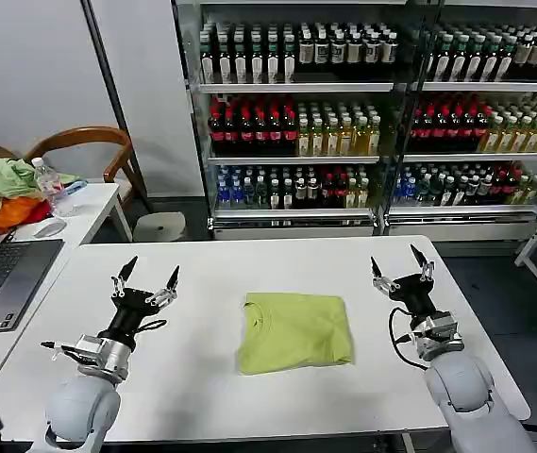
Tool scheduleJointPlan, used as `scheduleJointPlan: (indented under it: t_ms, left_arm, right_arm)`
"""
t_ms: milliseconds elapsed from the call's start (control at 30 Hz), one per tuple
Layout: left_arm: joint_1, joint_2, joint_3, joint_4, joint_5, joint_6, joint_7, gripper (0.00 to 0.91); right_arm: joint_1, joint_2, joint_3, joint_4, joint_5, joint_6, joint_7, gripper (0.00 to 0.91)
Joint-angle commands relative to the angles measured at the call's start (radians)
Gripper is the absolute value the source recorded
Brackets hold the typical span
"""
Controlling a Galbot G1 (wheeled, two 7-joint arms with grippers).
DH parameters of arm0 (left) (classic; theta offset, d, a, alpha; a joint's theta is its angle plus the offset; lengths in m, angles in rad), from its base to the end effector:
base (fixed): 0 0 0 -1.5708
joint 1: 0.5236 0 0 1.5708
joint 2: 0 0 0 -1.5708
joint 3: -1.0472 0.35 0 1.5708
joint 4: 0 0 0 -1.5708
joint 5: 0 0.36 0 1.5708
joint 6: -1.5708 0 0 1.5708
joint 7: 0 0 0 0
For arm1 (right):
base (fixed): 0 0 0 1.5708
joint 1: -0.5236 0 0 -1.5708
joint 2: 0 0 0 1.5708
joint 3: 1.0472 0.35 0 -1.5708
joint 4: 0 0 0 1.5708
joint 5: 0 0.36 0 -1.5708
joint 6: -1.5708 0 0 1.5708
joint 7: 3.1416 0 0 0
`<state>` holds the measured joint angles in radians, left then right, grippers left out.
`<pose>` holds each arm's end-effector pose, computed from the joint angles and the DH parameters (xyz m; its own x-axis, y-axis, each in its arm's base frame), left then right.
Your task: Fold and organize the clothes.
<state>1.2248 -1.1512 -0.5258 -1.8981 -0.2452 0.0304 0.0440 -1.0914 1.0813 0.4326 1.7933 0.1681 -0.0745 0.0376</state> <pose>0.2978 0.0961 -0.2705 -0.9822 0.1673 -0.0852 0.1508 0.9733 0.1729 0.3381 -0.0990 -0.2690 -0.9909 -0.1246 -0.0511 -0.1030 0.9456 -0.3084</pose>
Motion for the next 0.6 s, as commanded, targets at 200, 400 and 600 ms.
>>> scheduleJointPlan:
  t_ms: [200,400,600]
  left_arm:
    - [-0.049,-0.012,-0.004,0.044,0.018,-0.01,-0.012,0.907]
    - [-0.039,-0.009,0.004,0.033,0.019,-0.022,-0.005,0.907]
    - [-0.02,-0.002,0.006,-0.009,0.004,-0.013,-0.008,0.907]
  right_arm:
    - [0.0,-0.003,0.004,-0.031,-0.058,0.049,0.004,0.907]
    - [0.004,0.004,0.002,-0.028,0.019,0.013,0.03,0.907]
    - [-0.004,0.007,0.015,-0.006,0.009,0.0,0.041,0.907]
